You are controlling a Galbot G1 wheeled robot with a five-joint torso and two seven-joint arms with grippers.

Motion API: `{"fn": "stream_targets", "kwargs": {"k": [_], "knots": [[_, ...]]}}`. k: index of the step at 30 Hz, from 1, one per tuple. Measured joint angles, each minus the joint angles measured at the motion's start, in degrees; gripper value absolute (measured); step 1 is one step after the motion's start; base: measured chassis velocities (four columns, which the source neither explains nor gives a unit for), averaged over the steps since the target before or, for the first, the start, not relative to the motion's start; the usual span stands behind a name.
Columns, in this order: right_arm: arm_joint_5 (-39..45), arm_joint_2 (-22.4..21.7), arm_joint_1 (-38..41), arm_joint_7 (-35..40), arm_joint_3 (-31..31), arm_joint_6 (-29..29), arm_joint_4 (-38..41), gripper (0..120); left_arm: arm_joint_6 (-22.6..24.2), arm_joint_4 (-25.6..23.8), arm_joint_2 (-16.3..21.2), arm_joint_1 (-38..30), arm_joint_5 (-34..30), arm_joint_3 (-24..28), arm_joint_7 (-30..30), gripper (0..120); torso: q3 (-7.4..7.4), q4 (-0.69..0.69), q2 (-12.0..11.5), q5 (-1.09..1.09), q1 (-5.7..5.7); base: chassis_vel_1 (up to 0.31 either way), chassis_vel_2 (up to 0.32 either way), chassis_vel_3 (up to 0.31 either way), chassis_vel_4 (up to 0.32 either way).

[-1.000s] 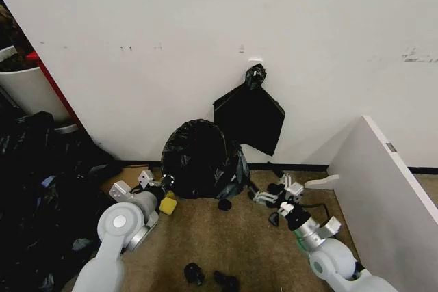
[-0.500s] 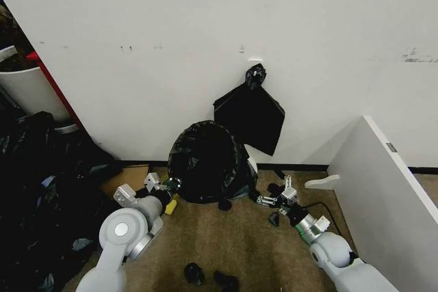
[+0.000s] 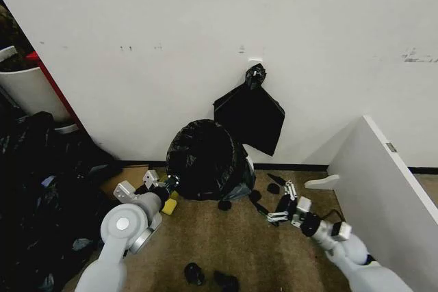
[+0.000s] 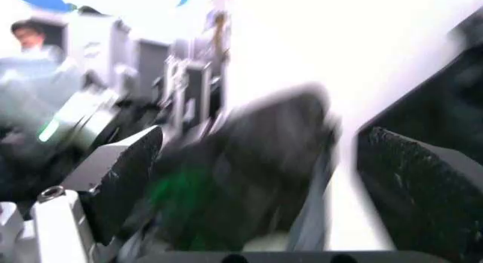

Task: Place the garbage bag over the trash bin.

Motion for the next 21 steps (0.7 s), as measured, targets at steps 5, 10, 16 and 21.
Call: {"fn": "stream_targets", "kwargs": {"k": [5, 10, 16, 21], "knots": [[-12.5, 0.7, -1.8, 22.6, -0.8, -1.9, 8.3, 100, 2.2, 0.1, 1.3, 1.2, 4.9, 3.5, -1.1, 1, 0.00, 0.00, 0.0, -0.01, 0.00, 0.000, 0.000, 0.000, 0.000], [-29.3, 2.1, -3.8, 48.2, -3.7, -10.5, 18.5, 100, 8.0, 2.4, 2.5, 1.0, 10.3, 5.9, -3.4, 1, 0.00, 0.01, 0.0, -0.03, 0.00, 0.000, 0.000, 0.000, 0.000], [-32.1, 2.6, -4.8, 53.2, -4.7, -11.7, 21.4, 100, 9.3, 7.6, 1.9, -0.2, 15.2, 7.3, -3.5, 1, 0.00, 0.01, 0.0, 0.01, 0.00, 0.000, 0.000, 0.000, 0.000], [-32.2, 2.6, -5.1, 54.2, -4.6, -11.8, 21.4, 100, 9.6, 8.5, 0.8, -0.3, 15.1, 7.4, -3.5, 2, -0.01, 0.01, 0.0, 0.04, 0.00, 0.000, 0.000, 0.000, 0.000]]}}
